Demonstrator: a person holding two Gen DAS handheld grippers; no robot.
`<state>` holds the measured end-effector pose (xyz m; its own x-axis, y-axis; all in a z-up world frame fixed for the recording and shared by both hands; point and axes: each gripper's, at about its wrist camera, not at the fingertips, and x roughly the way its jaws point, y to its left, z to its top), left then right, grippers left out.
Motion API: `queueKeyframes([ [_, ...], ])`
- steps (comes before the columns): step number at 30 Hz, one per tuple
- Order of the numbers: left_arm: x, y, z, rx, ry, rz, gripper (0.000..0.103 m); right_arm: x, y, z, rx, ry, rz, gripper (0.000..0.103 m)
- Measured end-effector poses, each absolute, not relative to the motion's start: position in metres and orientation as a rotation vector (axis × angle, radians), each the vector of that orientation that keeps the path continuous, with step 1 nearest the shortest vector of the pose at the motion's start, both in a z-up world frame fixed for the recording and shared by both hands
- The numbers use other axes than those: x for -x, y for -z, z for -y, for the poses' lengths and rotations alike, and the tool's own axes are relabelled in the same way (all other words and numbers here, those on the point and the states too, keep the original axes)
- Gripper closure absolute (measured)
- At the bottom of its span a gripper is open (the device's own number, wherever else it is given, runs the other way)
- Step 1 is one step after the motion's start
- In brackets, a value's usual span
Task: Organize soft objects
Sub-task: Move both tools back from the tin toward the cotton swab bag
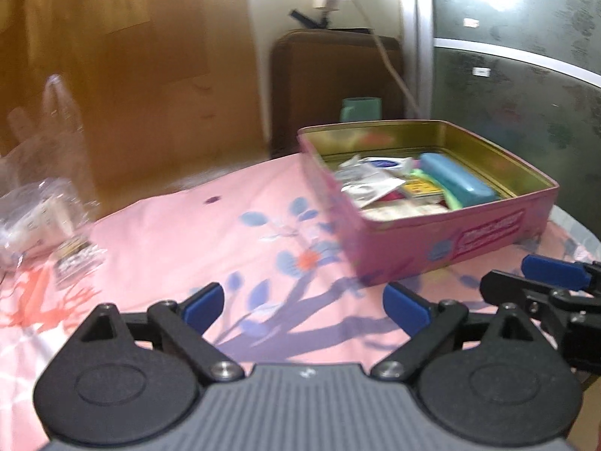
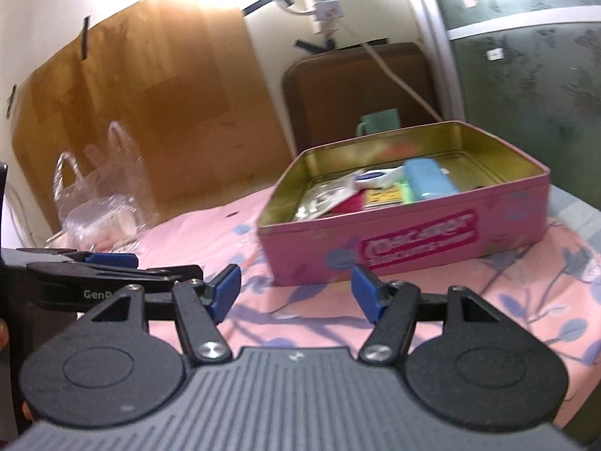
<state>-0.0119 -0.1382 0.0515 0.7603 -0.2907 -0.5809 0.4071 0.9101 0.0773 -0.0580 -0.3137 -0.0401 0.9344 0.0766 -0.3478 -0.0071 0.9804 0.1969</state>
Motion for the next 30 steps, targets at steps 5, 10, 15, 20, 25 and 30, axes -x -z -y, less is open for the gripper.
queueKeyframes([
  [5,0.010,-0.045,0.103,-0.193,0.325,-0.597,0.007,0.047,0.044,0.286,-0.164,-0.086,-0.399,0.035],
  [10,0.005,-0.035,0.069,-0.186,0.271,-0.608,0.007,0.035,0.049,0.262,-0.141,-0.133,-0.448,0.035],
  [15,-0.006,-0.021,0.037,-0.171,0.217,-0.635,0.007,0.019,0.054,0.240,-0.112,-0.182,-0.496,0.036],
  [20,-0.018,-0.009,0.004,-0.167,0.146,-0.658,0.007,-0.001,0.062,0.214,-0.076,-0.234,-0.551,0.036],
  [25,-0.036,-0.002,-0.031,-0.147,0.064,-0.684,0.007,-0.023,0.070,0.188,-0.028,-0.272,-0.598,0.036],
  [30,-0.049,0.002,-0.063,-0.120,-0.007,-0.696,0.006,-0.041,0.075,0.168,0.031,-0.297,-0.623,0.036],
])
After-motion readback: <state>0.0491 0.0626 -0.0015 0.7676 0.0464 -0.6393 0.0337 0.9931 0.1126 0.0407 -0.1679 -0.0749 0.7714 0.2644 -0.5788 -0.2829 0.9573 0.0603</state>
